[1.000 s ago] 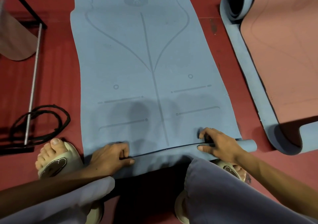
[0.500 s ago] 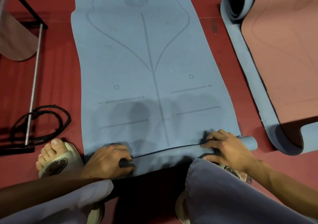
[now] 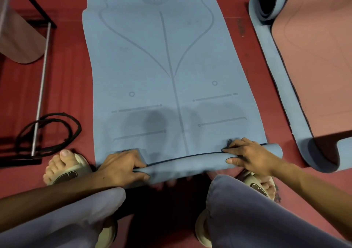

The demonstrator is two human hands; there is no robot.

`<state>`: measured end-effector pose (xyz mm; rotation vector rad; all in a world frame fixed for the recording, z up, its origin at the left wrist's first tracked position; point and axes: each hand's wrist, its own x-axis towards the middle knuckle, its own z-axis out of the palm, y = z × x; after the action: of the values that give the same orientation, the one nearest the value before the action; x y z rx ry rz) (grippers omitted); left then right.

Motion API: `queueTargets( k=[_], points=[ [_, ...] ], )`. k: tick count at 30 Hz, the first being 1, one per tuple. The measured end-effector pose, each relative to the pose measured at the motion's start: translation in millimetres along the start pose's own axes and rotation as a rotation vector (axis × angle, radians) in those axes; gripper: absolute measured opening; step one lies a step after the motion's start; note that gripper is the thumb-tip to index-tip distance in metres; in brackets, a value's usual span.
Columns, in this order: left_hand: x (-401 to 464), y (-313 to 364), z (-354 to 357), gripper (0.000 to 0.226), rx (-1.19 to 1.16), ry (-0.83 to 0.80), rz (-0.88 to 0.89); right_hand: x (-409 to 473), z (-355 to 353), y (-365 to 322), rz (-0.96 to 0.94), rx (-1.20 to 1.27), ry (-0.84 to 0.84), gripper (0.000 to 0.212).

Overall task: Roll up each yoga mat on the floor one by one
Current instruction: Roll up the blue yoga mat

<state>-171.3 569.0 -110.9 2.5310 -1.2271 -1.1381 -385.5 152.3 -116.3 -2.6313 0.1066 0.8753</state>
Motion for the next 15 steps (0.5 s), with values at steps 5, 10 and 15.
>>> queueTargets(
  k=[5,10,15],
  points=[
    [9.9,-3.6,0.5,0.050,0.038,-0.045,-0.051,5.3,2.4,1.7,0.024,0.198,0.050,0.067],
    [7.3,3.6,-2.4,0.047,-0.043,0.025,-0.133,13.6,-3.6,-5.8,0.026,0.317,0.136,0.038],
    [1.9,11.8,2.8,0.041,0.101,0.151,-0.041,15.1,-8.2,-7.4,0.097,0.116,0.220,0.038]
  ],
)
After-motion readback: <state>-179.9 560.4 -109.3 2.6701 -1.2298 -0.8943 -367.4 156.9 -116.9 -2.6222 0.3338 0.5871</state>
